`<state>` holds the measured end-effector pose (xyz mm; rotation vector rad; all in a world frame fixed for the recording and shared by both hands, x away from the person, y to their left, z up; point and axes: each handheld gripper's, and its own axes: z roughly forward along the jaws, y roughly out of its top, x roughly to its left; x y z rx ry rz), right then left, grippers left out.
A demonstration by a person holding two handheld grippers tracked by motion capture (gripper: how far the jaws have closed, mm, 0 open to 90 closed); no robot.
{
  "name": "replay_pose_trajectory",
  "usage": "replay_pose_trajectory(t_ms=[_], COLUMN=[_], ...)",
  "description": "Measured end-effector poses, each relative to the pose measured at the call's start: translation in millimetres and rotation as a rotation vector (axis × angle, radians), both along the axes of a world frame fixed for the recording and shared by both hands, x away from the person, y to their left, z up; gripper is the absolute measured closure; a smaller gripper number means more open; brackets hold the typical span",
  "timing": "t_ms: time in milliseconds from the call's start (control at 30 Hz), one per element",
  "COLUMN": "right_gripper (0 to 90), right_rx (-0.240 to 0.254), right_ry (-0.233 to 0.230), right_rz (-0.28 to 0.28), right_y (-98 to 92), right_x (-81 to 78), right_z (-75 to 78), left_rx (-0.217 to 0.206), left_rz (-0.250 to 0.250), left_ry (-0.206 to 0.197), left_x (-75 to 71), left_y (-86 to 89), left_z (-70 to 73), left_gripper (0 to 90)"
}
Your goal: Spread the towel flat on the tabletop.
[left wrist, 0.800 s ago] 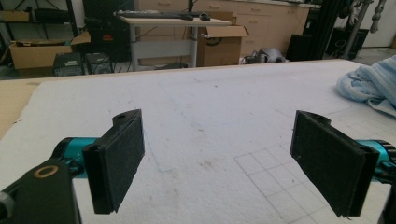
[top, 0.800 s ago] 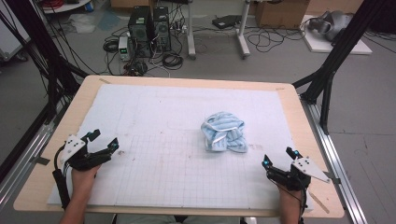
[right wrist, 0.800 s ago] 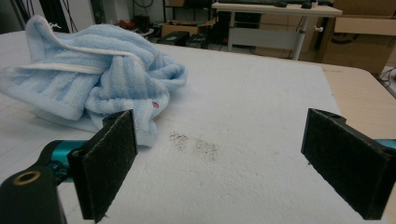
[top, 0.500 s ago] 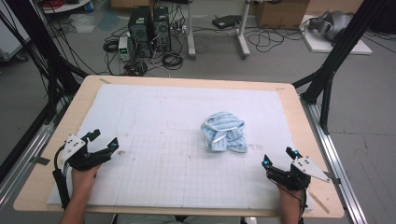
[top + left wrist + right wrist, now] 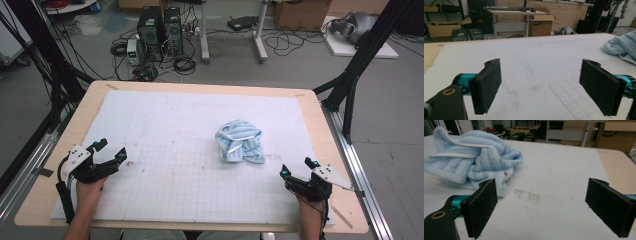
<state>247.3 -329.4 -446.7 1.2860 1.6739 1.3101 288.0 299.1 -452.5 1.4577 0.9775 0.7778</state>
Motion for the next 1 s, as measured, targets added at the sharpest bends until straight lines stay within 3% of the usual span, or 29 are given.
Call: replay_pose_trajectory(t_ms=[33,167,267,300,333,400,467,500,567,633,667,800,867,900,933,967,1000], right_gripper=[9.9,9.9,9.9,9.9,9.9,10.8,15.2,19.7,21.3,29.2,31.0,35.1,39.8,52.8,69.6,69.6,78.7], right_rx=[0.017,0.006,0.012,0.006,0.006,-0.023,-0.032,-0.054,-0.068,-0.106,-0.144,-0.178,-0.203,-0.283,-0.325,-0.325,-0.358], right_ry=[0.001,-0.006,-0.001,0.0,0.0,0.018,0.023,0.037,0.036,0.044,0.068,0.1,0.109,0.11,0.117,0.117,0.122], right_rz=[0.008,0.038,0.083,0.117,0.117,0.165,0.185,0.228,0.241,0.273,0.293,0.333,0.345,0.349,0.347,0.347,0.339], right_y=[3.5,19.4,38.1,52.7,52.7,77.7,85.9,102.2,109.8,124.3,138.2,155.2,165.1,173.7,176.4,176.4,177.6], right_x=[1.6,10.3,25.6,36.7,36.7,52.7,57.6,66.2,70.9,78.9,86.5,96.0,99.9,104.1,105.7,105.7,105.8], right_z=[1.6,9.8,19.3,26.3,26.3,36.1,39.2,44.7,46.8,50.1,51.3,50.1,49.2,47.7,46.6,46.6,45.8], left_rx=[-0.001,-0.001,0.005,0.005,-0.001,-0.002,-0.001,-0.001,-0.002,0.0,-0.001,-0.001,-0.001,-0.001,0.0,-0.001,-0.003], left_rz=[-0.001,0.0,-0.001,-0.002,-0.001,-0.001,0.0,0.0,-0.001,0.002,0.0,0.0,-0.001,0.0,0.0,0.0,-0.001], left_ry=[0.0,-0.001,0.0,0.0,-0.001,0.0,0.0,-0.002,-0.001,0.0,0.001,-0.001,0.001,0.002,0.002,0.002,0.002], left_x=[0.0,-0.1,-0.3,-0.3,-0.2,-0.2,-0.3,-0.2,-0.2,-0.1,-0.1,-0.1,0.0,0.1,0.1,0.0,-0.1], left_y=[0.0,0.0,-0.1,0.0,-0.2,0.2,0.2,0.0,-0.1,0.5,0.5,0.0,0.3,0.6,0.9,1.0,0.8], left_z=[0.0,0.0,0.0,0.0,-0.1,0.0,0.0,-0.1,-0.1,0.0,0.0,0.0,0.0,0.0,0.0,0.0,-0.1], left_gripper=[18.6,18.7,18.9,19.0,19.0,19.1,19.2,19.6,19.9,20.2,20.3,21.0,21.3,21.4,21.4,21.4,21.4])
